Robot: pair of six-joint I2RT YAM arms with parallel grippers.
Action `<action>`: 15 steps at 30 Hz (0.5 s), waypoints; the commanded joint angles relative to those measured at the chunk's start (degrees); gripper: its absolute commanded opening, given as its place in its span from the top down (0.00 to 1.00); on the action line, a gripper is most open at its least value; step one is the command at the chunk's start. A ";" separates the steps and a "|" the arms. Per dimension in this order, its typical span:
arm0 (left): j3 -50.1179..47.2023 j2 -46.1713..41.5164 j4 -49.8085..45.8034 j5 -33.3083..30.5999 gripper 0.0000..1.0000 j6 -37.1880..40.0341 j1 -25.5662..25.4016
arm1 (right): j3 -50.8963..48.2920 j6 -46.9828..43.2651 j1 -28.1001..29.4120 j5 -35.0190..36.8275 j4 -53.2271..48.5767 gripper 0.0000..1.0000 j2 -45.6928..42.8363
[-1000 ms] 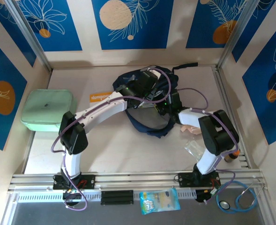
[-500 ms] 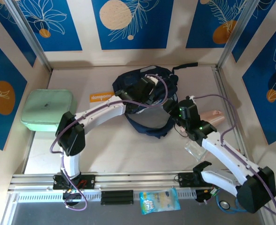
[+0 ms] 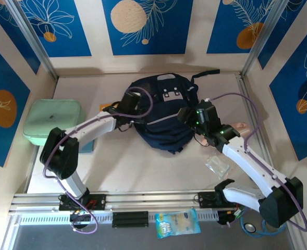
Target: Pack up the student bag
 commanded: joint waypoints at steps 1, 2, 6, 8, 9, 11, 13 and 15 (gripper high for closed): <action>-1.97 -0.34 0.33 4.97 0.12 -4.17 6.41 | 1.91 -2.09 0.92 -5.15 1.83 0.26 2.19; -1.92 0.55 0.35 6.58 0.12 -4.65 8.05 | 2.12 -2.06 1.14 -5.69 2.01 0.26 2.84; 0.01 4.89 1.44 13.75 0.11 -7.24 12.38 | 2.58 -1.72 1.65 -7.04 2.38 0.26 4.64; 1.86 7.62 3.20 17.62 0.10 -8.71 13.14 | 2.50 -1.79 1.79 -7.52 2.60 0.26 5.02; 2.78 8.92 3.78 18.86 0.10 -9.43 13.17 | 2.40 -1.63 1.86 -7.57 2.58 0.27 5.11; 4.63 11.91 5.64 21.14 0.10 -10.98 13.18 | 2.41 -1.58 1.88 -7.62 2.26 0.27 5.11; 6.37 14.49 5.79 21.52 0.11 -12.71 13.13 | 2.54 -1.71 1.83 -7.46 1.74 0.27 4.96; 7.41 16.47 5.74 20.85 0.12 -13.50 13.14 | 2.42 -1.63 1.79 -7.03 0.92 0.27 4.55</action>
